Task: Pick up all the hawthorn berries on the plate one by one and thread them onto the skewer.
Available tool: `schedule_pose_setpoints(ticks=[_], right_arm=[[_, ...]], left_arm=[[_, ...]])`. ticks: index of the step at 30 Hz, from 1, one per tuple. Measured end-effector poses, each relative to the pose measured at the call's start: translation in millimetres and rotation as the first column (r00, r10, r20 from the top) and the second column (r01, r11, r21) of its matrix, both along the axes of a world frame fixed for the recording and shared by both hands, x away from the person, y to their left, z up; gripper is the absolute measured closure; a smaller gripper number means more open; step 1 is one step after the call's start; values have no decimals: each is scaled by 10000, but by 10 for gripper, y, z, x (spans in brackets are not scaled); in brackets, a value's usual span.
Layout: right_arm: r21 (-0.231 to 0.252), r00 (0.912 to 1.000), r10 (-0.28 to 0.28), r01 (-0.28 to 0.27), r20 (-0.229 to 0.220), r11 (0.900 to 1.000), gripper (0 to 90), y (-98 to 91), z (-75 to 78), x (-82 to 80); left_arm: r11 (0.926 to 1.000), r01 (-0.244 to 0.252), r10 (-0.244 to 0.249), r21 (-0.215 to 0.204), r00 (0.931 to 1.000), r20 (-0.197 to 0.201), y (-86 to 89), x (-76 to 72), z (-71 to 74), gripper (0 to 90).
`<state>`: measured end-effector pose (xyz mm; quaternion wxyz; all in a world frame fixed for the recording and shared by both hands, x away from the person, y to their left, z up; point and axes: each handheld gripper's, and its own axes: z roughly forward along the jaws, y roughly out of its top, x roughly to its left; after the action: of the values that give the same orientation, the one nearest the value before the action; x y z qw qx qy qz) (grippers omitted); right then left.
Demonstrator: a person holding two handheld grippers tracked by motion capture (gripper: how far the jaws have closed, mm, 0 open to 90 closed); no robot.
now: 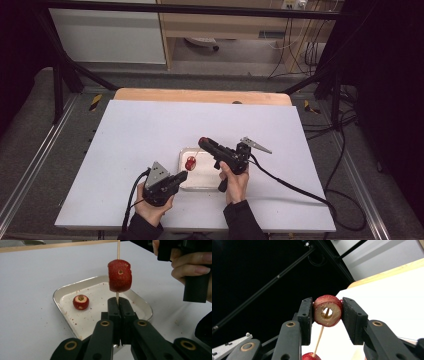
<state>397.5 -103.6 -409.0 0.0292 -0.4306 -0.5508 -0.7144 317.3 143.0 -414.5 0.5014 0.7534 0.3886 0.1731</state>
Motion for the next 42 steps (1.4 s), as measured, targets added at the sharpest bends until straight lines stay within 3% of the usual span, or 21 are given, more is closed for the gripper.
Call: schedule_pose_setpoints(ticks=[3, 14, 24, 32, 42], right_arm=[[-89, 10000, 27, -27, 29, 10000, 622, -1, 2, -13], [406, 9994, 16, -2, -341, 9992, 627, 36, -42, -33], [23, 9993, -374, 374, -4, 9993, 628, 33, -55, 2], [-186, 9993, -144, 151, 341, 9997, 626, 42, -82, -3], [-514, 9991, 429, -428, 13, 9978, 624, 133, -218, -119]], left_arm=[[10000, 23, -23, 6, 10000, 32, -16, -2, -9, 888], [10000, 88, -88, 15, 9999, -141, -85, -6, -73, 888], [9998, -64, 58, -207, 9996, -290, -44, -23, -47, 889], [9993, -182, 175, -314, 9996, -224, -33, -21, -60, 889], [9989, -320, 309, -342, 9990, -328, -72, 50, -52, 888]])
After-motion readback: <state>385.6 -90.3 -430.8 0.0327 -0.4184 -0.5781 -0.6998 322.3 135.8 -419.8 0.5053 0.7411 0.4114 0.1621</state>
